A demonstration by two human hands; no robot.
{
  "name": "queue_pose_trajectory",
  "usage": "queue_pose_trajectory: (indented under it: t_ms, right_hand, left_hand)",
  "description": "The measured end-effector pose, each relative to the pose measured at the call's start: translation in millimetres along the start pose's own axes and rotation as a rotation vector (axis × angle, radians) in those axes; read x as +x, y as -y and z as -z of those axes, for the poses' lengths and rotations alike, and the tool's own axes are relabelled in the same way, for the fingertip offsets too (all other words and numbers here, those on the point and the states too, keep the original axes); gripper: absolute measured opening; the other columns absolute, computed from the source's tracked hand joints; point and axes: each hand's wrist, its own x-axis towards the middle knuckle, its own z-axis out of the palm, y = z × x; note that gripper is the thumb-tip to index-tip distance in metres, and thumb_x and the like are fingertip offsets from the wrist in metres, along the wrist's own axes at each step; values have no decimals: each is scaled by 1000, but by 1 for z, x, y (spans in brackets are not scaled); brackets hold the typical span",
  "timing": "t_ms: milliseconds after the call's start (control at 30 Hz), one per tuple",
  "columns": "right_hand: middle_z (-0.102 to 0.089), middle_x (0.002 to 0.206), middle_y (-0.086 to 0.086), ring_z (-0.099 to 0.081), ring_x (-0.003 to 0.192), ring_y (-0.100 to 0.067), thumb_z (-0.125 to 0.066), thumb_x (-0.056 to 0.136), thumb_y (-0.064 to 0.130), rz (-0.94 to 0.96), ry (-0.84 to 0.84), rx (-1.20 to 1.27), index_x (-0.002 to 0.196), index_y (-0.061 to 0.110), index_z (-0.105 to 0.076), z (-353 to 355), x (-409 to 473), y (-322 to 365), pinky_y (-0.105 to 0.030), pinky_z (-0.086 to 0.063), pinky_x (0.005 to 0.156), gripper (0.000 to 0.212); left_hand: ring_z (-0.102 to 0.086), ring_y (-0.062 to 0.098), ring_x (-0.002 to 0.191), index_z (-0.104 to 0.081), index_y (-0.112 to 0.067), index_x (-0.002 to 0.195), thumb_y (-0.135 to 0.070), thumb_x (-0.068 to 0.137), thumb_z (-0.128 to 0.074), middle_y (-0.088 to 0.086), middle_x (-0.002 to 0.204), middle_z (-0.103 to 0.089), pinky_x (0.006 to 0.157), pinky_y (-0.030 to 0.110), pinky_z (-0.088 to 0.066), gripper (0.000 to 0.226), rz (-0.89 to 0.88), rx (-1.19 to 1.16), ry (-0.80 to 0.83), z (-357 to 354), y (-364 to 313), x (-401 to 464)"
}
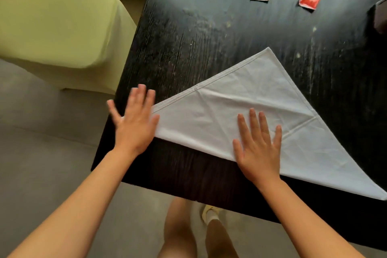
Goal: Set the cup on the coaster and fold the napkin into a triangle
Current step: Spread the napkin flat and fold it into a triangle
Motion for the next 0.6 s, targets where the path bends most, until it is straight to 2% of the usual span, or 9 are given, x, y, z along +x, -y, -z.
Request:
queue_pose_trajectory:
  t_ms: [33, 67, 133, 200, 267, 367, 433, 500, 600]
  right_hand:
    - [8, 155, 3, 9, 144, -18, -15, 89, 48, 0, 16, -3, 146, 30, 2, 2, -1, 1, -54, 5, 113, 62]
    - [10, 155, 3, 12, 144, -18, -13, 89, 49, 2, 23, 3, 145, 31, 4, 4, -1, 0, -54, 7, 113, 62]
    - [4, 156, 1, 7, 145, -18, -17, 91, 49, 64, -8, 24, 147, 30, 0, 10, 0, -3, -54, 6, 114, 61]
    - [-7, 157, -2, -4, 146, -20, -23, 94, 45, 271, -86, -15, 148, 29, -10, 18, 8, -11, -56, -2, 113, 58]
    - [-12, 157, -3, -8, 146, -20, -26, 96, 43, 520, -99, -66, 148, 29, -13, 24, 28, -20, -54, -7, 114, 56]
    - [-21, 155, -4, -11, 143, -22, -28, 95, 46, 741, 5, -153, 146, 27, -21, 31, 72, -32, -53, -14, 116, 55]
    - [-23, 155, -3, -11, 142, -21, -28, 93, 49, 855, 64, -215, 145, 27, -24, 35, 100, -42, -50, -12, 115, 56]
    - [-23, 155, -4, -10, 143, -20, -26, 93, 49, 912, 79, -231, 146, 28, -25, 40, 127, -52, -47, -9, 115, 57]
    - [-23, 155, -8, -11, 143, -22, -24, 92, 50, 838, 43, -215, 146, 23, -26, 53, 169, -69, -48, -12, 114, 60]
  left_hand:
    - [10, 13, 144, 6, -23, 147, -45, 91, -16, 3, 158, 7, 104, 63, 16, 64, 73, -48, -64, 1, -10, -4]
    - [9, 16, 145, 4, -22, 148, -45, 92, -20, 4, 158, 8, 104, 63, 17, 65, 73, -96, -119, 2, -26, -10]
    - [4, 20, 146, -3, -22, 150, -46, 92, -24, 5, 159, 7, 106, 61, 15, 66, -107, -134, -156, -1, -70, -29]
    - [4, 21, 146, -4, -24, 150, -50, 91, -23, 3, 159, 7, 109, 60, 11, 67, -208, -124, -109, -11, -112, -41]
    - [1, 23, 145, -4, -26, 149, -56, 88, -25, 5, 159, 3, 109, 62, 4, 71, -128, -125, -27, -19, -135, -41]
    - [-10, 29, 144, -15, -32, 147, -62, 81, -31, 9, 157, -14, 106, 68, -4, 74, -86, -79, 61, -25, -139, -37]
    - [-10, 30, 144, -19, -36, 146, -65, 79, -34, 9, 157, -16, 105, 69, -3, 75, -105, -70, 78, -27, -137, -37]
    - [-10, 30, 145, -21, -39, 145, -68, 76, -37, 10, 157, -15, 104, 70, -2, 76, -117, -77, 77, -27, -136, -37]
    - [-8, 30, 145, -23, -39, 145, -71, 74, -38, 11, 157, -15, 103, 71, -3, 79, -124, -82, 59, -29, -136, -37]
